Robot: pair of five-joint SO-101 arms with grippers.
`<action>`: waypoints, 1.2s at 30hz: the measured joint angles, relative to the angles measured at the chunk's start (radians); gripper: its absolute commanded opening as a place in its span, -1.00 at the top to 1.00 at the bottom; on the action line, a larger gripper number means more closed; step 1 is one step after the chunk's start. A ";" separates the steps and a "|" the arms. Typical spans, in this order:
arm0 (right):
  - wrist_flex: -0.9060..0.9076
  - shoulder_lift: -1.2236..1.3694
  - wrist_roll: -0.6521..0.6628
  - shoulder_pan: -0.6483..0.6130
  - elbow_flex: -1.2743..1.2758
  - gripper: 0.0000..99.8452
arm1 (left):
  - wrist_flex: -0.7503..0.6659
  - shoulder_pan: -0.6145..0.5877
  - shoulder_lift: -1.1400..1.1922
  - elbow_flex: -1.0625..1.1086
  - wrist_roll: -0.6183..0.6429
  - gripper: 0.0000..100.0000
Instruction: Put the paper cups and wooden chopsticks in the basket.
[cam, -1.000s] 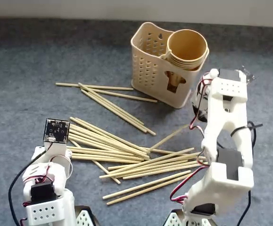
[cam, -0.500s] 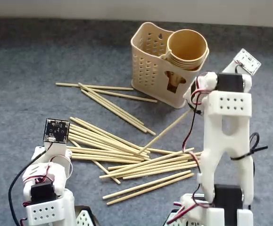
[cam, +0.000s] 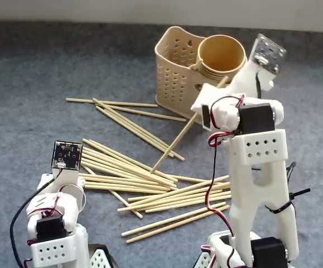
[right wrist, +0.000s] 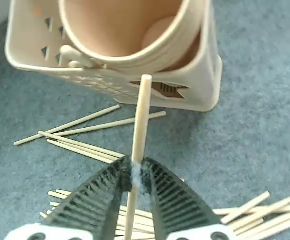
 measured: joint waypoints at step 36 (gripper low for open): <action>-0.810 0.066 0.351 0.000 -0.198 0.99 | 0.000 0.000 0.000 0.002 0.000 0.99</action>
